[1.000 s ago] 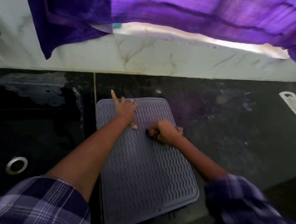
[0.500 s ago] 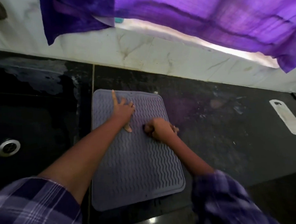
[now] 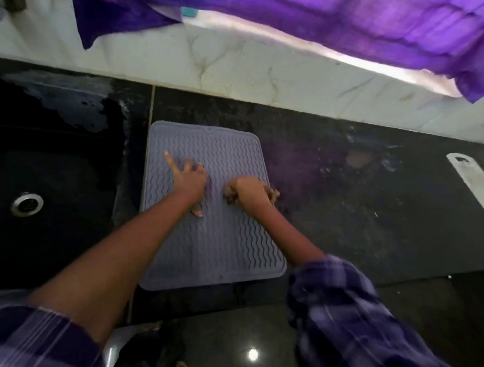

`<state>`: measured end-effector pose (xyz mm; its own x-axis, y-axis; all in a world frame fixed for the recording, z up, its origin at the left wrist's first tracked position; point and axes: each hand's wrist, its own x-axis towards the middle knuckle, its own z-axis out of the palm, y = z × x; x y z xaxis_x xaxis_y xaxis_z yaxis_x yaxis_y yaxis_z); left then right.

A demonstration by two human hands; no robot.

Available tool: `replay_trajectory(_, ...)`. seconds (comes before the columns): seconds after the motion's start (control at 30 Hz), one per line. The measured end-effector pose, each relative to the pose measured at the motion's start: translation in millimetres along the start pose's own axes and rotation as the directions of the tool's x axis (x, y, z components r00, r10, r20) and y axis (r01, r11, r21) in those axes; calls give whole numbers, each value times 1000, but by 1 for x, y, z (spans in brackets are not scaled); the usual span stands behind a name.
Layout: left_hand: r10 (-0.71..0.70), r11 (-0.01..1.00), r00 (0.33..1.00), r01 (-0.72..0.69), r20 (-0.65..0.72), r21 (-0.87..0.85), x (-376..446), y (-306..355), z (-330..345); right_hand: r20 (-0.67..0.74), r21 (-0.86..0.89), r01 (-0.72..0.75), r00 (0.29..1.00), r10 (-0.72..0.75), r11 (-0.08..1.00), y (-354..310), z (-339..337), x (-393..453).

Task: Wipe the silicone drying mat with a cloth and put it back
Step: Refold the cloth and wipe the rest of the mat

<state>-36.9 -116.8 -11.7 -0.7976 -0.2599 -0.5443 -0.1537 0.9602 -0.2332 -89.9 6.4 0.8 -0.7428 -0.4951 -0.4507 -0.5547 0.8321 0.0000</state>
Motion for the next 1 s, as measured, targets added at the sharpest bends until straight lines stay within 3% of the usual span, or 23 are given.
replay_trajectory(0.1, -16, 1000, 999, 16, -37, 3, -8, -2, 4, 267, -58, 113, 959, -93, 992, 7, 34, -67)
replay_trajectory(0.2, -49, 998, 998, 49, -24, -27, -23, 2, 7, 354, 47, 295, 888, -292, 954, 16, 17, -78)
replay_trajectory(0.23, -51, 999, 999, 50, -8, -20, -27, 5, 9, 326, 43, 331, 887, -327, 942, 15, 4, -67)
replay_trajectory(0.27, -48, 999, 999, 48, 15, -6, -31, 8, 11, 207, 35, 317, 925, -318, 948, 12, -4, -50)
replay_trajectory(0.33, -34, 999, 998, 33, 46, 29, -37, 16, 16, -52, 55, 190, 981, -187, 980, 3, -11, -19)
replay_trajectory(0.4, -29, 997, 999, 27, 29, 73, -41, 22, 21, -152, -48, 75, 985, -81, 996, -10, 6, -6)
replay_trajectory(0.5, -75, 995, 997, 75, -8, 58, -42, 22, 24, -120, -159, 67, 989, -86, 985, -18, 33, -22)
replay_trajectory(0.57, -82, 995, 997, 83, -9, 55, -43, 19, 24, 99, -129, 104, 991, -91, 986, -10, 49, -53)
replay_trajectory(0.63, -93, 994, 996, 93, 1, 59, -43, 19, 26, 306, -97, 197, 939, -159, 976, 1, 65, -100)
replay_trajectory(0.73, -87, 993, 996, 87, 0, 78, -48, 23, 24, 221, 79, 330, 914, -339, 941, 17, 53, -133)
replay_trajectory(0.83, -88, 991, 996, 89, -18, 100, -49, 27, 24, 72, 179, 259, 959, -275, 949, 17, 35, -103)
replay_trajectory(0.93, -64, 989, 998, 67, -22, 130, -49, 25, 23, -30, 77, 221, 975, -220, 972, 0, 52, -92)
replay_trajectory(1.0, -24, 998, 1000, 25, -19, 62, -42, 18, 18, -46, -73, 298, 952, -302, 952, -1, 71, -112)
